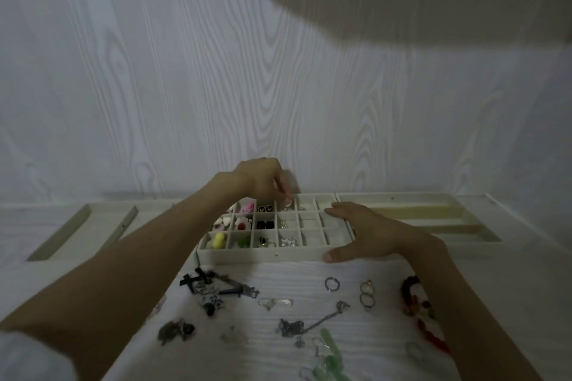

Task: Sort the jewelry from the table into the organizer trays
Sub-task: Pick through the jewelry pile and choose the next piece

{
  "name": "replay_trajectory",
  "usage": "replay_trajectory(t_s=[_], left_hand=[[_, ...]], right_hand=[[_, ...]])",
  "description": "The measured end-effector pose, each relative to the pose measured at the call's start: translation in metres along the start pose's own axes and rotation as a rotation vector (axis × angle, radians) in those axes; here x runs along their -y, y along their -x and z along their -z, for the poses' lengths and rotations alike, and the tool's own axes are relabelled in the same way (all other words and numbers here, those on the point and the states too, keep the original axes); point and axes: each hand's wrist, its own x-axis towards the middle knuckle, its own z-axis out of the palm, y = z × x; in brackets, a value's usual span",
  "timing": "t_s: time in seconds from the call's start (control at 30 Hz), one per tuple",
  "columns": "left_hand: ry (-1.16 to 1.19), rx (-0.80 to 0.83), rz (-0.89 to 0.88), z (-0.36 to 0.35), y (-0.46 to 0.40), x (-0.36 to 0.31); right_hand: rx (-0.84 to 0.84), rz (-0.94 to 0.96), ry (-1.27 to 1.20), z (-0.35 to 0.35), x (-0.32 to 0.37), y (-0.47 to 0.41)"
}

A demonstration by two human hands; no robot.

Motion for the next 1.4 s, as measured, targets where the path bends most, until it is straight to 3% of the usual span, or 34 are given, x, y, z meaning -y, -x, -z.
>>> replay_trajectory(t_s=[0.57,1.27,1.4], left_hand=[[-0.122,-0.096,-0.061,-0.025,-0.016,0.004],[-0.126,-0.006,-0.045,-0.019,-0.017,0.004],[-0.086,-0.048,-0.037,-0.006,-0.009,0.01]], right_hand=[[-0.011,0.002,0.058,-0.003,-0.001,-0.004],[0.008,-0.013,0.09,0.0,0.009,0.003],[-0.031,-0.005,0.003,0.005,0.009,0.005]])
